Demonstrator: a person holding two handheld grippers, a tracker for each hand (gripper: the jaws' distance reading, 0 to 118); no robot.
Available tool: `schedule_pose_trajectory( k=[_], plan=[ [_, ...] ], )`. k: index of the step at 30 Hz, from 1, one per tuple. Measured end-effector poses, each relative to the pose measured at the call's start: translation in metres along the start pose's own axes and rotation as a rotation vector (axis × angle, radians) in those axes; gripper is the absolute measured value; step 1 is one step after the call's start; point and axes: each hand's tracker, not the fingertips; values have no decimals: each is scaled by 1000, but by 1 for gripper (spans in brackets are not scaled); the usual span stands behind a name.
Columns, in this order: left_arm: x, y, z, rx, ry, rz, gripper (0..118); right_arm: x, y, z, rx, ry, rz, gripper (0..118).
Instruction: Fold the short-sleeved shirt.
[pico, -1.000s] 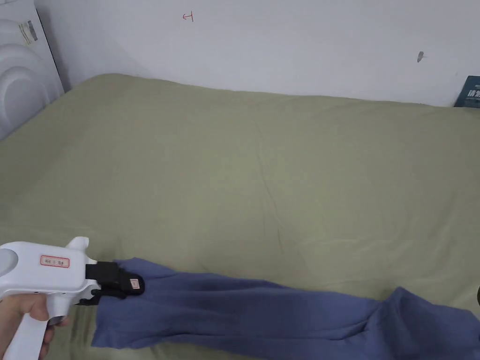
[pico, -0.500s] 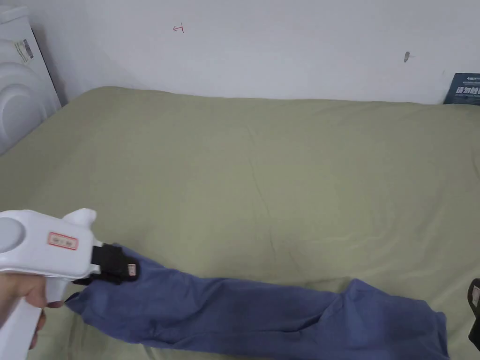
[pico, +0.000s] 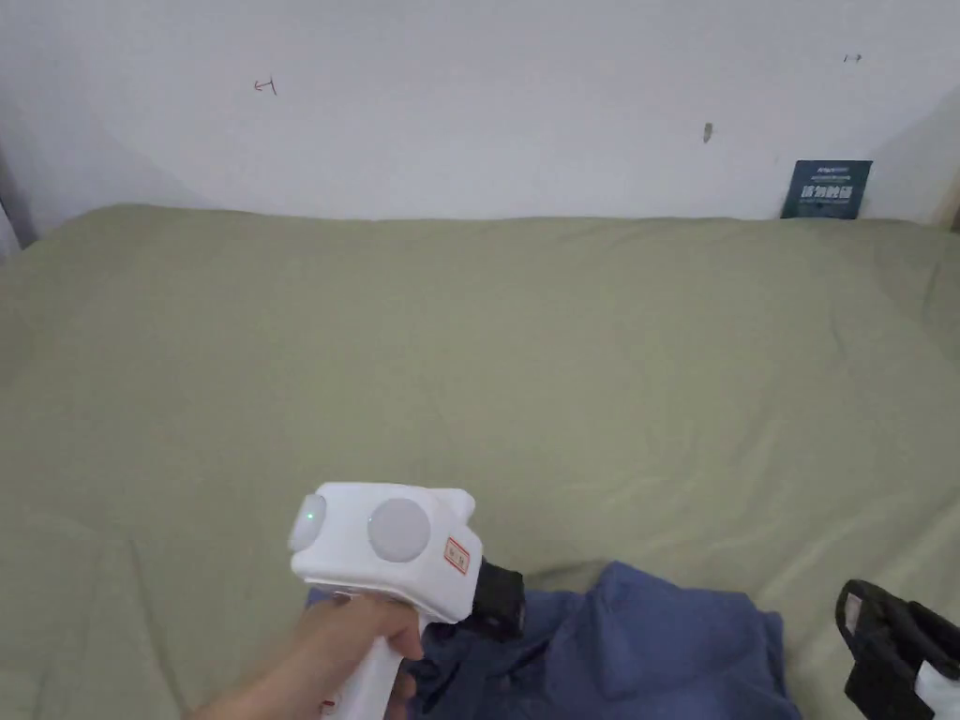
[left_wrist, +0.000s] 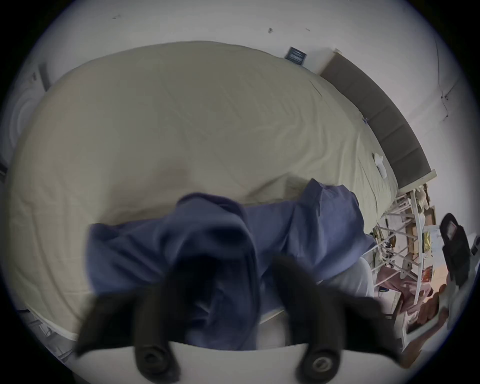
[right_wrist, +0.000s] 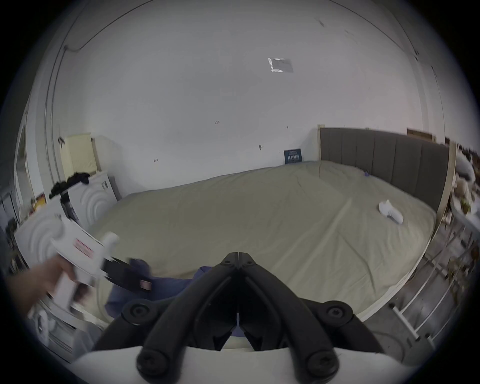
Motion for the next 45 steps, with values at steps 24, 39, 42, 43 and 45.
schedule_pose_trajectory(
  k=[24,39,42,43,45],
  plan=[
    [-48,-30,-48,26,-369,309,0,0,-11,-11,-92,8,10,2],
    [-160,-61,114,233,-107,303,0,-31,-12,-41,-121,52,80,2],
    [-179,-69,115,227,-144,329,15,-38,-13,-46,-129,65,75,2],
    [-206,-63,96,220,-218,324,15,-40,-14,-47,-132,66,75,2],
    [-214,-61,80,182,-308,357,97,-43,-14,-48,-139,70,76,2]
  ],
)
